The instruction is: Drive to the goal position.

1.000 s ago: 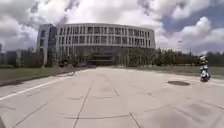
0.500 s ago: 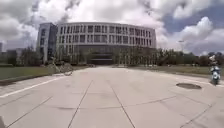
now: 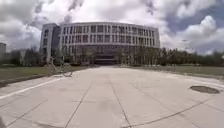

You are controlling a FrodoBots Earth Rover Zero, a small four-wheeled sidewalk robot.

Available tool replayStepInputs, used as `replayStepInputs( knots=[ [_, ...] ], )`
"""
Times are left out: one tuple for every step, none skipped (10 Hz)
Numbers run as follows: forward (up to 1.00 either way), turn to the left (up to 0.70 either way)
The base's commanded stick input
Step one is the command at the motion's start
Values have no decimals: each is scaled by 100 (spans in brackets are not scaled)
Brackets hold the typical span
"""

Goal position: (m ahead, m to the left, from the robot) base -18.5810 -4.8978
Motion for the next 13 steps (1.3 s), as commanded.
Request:
replayStepInputs(
  knots=[
    [100,0],
    [100,0],
    [100,0],
    [100,0],
    [100,0],
    [100,0],
    [100,0],
    [100,0],
    [100,0],
    [100,0],
    [100,0],
    [100,-1],
    [100,-2]
  ],
)
